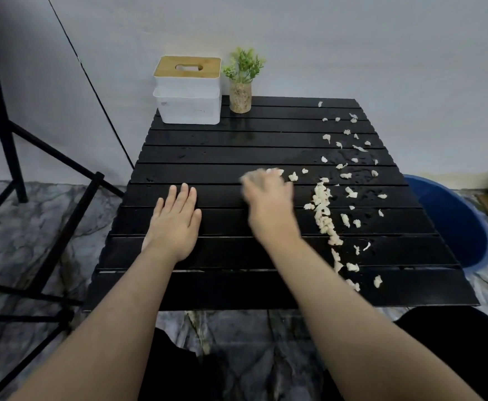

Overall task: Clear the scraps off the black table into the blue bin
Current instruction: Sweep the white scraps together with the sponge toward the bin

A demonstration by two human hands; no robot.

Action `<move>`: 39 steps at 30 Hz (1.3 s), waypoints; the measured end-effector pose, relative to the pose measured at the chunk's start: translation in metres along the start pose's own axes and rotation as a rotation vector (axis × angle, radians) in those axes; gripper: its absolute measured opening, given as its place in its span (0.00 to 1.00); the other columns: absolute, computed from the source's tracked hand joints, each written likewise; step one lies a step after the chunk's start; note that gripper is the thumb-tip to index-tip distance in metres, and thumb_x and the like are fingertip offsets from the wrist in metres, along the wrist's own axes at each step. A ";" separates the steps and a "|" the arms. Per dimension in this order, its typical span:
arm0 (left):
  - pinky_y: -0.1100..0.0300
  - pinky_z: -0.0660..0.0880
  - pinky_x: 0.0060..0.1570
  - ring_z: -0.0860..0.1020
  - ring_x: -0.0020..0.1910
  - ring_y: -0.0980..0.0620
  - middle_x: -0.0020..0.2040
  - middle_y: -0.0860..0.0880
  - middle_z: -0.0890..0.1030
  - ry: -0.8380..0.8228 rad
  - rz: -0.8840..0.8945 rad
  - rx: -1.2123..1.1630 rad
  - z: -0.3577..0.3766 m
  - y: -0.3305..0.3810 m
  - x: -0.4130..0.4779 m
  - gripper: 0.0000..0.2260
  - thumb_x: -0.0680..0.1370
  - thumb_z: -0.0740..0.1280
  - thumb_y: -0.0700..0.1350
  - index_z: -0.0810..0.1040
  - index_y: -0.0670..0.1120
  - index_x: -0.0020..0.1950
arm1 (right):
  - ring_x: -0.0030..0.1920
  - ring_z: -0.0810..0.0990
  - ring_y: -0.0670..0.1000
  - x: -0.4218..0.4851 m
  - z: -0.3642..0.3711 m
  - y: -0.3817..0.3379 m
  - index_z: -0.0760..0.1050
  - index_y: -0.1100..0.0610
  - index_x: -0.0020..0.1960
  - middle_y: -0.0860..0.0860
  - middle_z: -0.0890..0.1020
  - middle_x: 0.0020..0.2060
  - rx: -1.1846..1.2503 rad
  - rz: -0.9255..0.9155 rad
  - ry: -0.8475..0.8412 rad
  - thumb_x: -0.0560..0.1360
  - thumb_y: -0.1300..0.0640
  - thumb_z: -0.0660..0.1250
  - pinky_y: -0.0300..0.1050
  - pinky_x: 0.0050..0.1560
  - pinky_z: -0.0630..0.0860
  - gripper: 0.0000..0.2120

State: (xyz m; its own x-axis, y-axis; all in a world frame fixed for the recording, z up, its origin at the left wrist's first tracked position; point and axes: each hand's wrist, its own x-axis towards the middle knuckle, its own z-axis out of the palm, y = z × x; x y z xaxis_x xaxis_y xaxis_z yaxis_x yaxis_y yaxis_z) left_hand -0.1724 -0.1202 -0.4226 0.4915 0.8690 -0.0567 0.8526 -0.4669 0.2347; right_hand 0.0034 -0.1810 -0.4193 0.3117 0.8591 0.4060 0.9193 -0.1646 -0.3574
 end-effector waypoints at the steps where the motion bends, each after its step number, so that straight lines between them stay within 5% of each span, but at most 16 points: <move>1: 0.53 0.40 0.75 0.40 0.76 0.52 0.78 0.51 0.44 0.002 0.000 -0.002 0.000 0.000 0.000 0.23 0.81 0.44 0.50 0.45 0.48 0.76 | 0.70 0.61 0.62 -0.006 0.009 -0.021 0.70 0.52 0.65 0.56 0.70 0.67 0.022 -0.081 -0.075 0.73 0.65 0.61 0.65 0.68 0.55 0.21; 4: 0.54 0.40 0.75 0.40 0.76 0.52 0.78 0.51 0.45 0.010 0.006 -0.002 0.001 -0.001 0.000 0.23 0.81 0.44 0.51 0.45 0.48 0.76 | 0.75 0.50 0.59 -0.013 0.019 -0.040 0.65 0.52 0.70 0.55 0.61 0.73 0.034 -0.110 -0.225 0.78 0.62 0.57 0.61 0.72 0.44 0.21; 9: 0.54 0.40 0.75 0.40 0.76 0.52 0.78 0.51 0.44 0.011 -0.002 -0.001 0.001 -0.001 0.000 0.23 0.81 0.43 0.51 0.45 0.48 0.76 | 0.63 0.68 0.66 0.006 -0.008 0.053 0.75 0.57 0.61 0.61 0.74 0.61 -0.031 0.163 0.005 0.71 0.66 0.60 0.62 0.61 0.67 0.19; 12: 0.54 0.39 0.75 0.38 0.76 0.53 0.78 0.51 0.44 0.010 -0.007 0.000 0.001 0.000 0.000 0.23 0.81 0.43 0.51 0.44 0.49 0.76 | 0.66 0.64 0.63 0.013 -0.024 0.063 0.72 0.58 0.64 0.61 0.69 0.65 0.030 0.274 0.085 0.74 0.66 0.59 0.57 0.66 0.63 0.19; 19: 0.55 0.38 0.74 0.39 0.76 0.53 0.78 0.52 0.43 -0.001 -0.014 0.009 0.001 -0.001 0.001 0.23 0.81 0.43 0.52 0.43 0.50 0.76 | 0.69 0.60 0.62 0.059 0.043 -0.019 0.69 0.57 0.66 0.59 0.68 0.67 -0.004 -0.142 -0.140 0.76 0.64 0.61 0.58 0.68 0.61 0.19; 27: 0.54 0.39 0.75 0.39 0.76 0.54 0.78 0.52 0.43 -0.008 -0.010 0.006 0.001 0.000 0.002 0.23 0.81 0.43 0.52 0.44 0.50 0.76 | 0.60 0.69 0.56 0.071 -0.010 0.101 0.73 0.59 0.61 0.62 0.71 0.63 -0.034 0.125 -0.016 0.76 0.60 0.59 0.56 0.65 0.65 0.15; 30: 0.54 0.40 0.75 0.40 0.76 0.53 0.78 0.52 0.45 -0.011 -0.026 -0.004 -0.002 0.003 0.000 0.23 0.81 0.44 0.52 0.46 0.50 0.76 | 0.54 0.73 0.54 0.037 -0.051 0.102 0.74 0.60 0.56 0.61 0.75 0.56 0.015 0.069 0.081 0.75 0.50 0.61 0.55 0.60 0.71 0.16; 34: 0.52 0.43 0.75 0.46 0.77 0.49 0.77 0.49 0.54 0.064 -0.056 -0.063 -0.006 0.026 -0.012 0.22 0.81 0.47 0.50 0.54 0.46 0.75 | 0.66 0.67 0.67 -0.061 -0.073 0.073 0.73 0.59 0.64 0.65 0.72 0.64 0.052 -0.080 -0.003 0.77 0.61 0.58 0.66 0.66 0.65 0.16; 39: 0.54 0.44 0.74 0.48 0.77 0.50 0.77 0.49 0.56 0.062 0.119 -0.219 0.007 0.106 -0.043 0.22 0.81 0.48 0.49 0.56 0.46 0.75 | 0.65 0.72 0.62 -0.153 -0.074 0.064 0.75 0.52 0.61 0.57 0.77 0.62 -0.007 -0.319 -0.102 0.71 0.59 0.55 0.65 0.63 0.62 0.21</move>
State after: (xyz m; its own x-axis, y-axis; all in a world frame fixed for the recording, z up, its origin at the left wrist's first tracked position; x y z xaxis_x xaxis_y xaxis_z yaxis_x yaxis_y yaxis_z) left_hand -0.1025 -0.2082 -0.4018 0.5686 0.8216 0.0418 0.7273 -0.5258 0.4411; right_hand 0.0324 -0.3590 -0.4422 -0.0174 0.9120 0.4098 0.9684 0.1174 -0.2201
